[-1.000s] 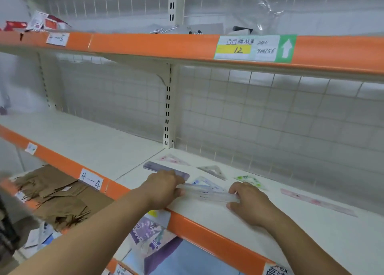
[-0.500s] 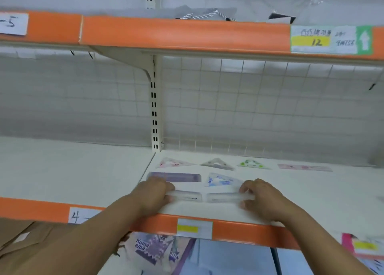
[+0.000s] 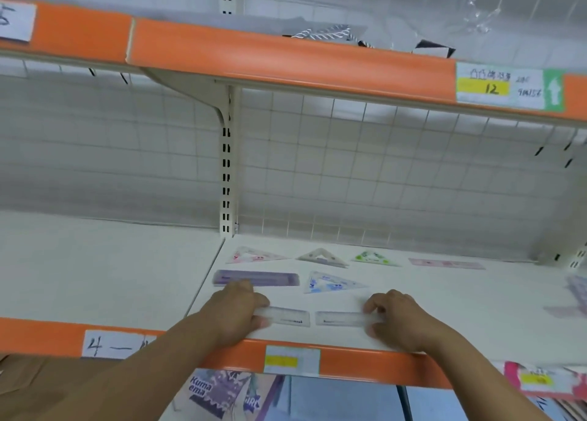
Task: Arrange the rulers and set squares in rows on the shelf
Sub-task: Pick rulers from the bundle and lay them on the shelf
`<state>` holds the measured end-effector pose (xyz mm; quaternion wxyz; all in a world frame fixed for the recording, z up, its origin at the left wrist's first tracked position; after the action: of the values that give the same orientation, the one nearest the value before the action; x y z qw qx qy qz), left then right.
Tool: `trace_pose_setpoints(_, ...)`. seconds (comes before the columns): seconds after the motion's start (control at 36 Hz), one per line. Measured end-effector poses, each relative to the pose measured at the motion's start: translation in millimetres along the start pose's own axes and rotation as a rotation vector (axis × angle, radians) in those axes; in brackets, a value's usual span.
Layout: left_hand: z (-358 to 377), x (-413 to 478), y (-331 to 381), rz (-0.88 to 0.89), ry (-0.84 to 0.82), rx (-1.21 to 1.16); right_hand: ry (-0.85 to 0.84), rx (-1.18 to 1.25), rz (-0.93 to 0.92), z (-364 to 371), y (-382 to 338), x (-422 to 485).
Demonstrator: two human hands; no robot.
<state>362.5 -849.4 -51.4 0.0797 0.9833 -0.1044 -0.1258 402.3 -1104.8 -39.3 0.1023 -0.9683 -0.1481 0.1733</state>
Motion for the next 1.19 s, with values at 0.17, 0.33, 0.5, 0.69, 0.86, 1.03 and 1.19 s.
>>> trace_pose_setpoints(0.17,-0.4,-1.2,0.0,-0.028,0.020,0.017,0.017,0.059,-0.016,0.9,2.4,4.5)
trace_pose_setpoints(0.33,-0.1,-1.0,-0.1,-0.040,0.020,0.018,0.029,0.074,-0.030,1.5,2.1,6.1)
trace_pose_setpoints(0.5,0.5,-2.3,-1.2,-0.052,0.017,0.014,0.045,0.075,-0.038,1.7,1.2,6.1)
trace_pose_setpoints(0.69,-10.2,-15.8,-23.8,-0.149,0.003,0.029,0.070,0.034,-0.069,-3.6,-24.9,6.5)
trace_pose_setpoints(0.86,-14.9,-35.4,-61.0,-0.278,-0.024,0.021,0.086,0.002,-0.219,0.3,-80.9,14.0)
trace_pose_setpoints(1.03,-11.1,-53.5,-78.4,-0.339,-0.046,-0.009,0.069,-0.029,-0.321,8.3,-121.7,22.0)
trace_pose_setpoints(1.19,-11.0,-61.9,-79.8,-0.376,-0.038,-0.005,0.028,-0.062,-0.358,17.6,-147.7,29.1)
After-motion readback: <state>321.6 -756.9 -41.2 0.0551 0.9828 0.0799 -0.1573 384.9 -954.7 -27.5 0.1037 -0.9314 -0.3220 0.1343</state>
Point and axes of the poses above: each hand's wrist, its own x-axis towards the middle knuckle, its own z-axis out of the palm, y = z × x, the point moved 9 cm from there along x, towards the middle knuckle, and after that the axes turned 10 degrees about -y, right-handed, at the moved point
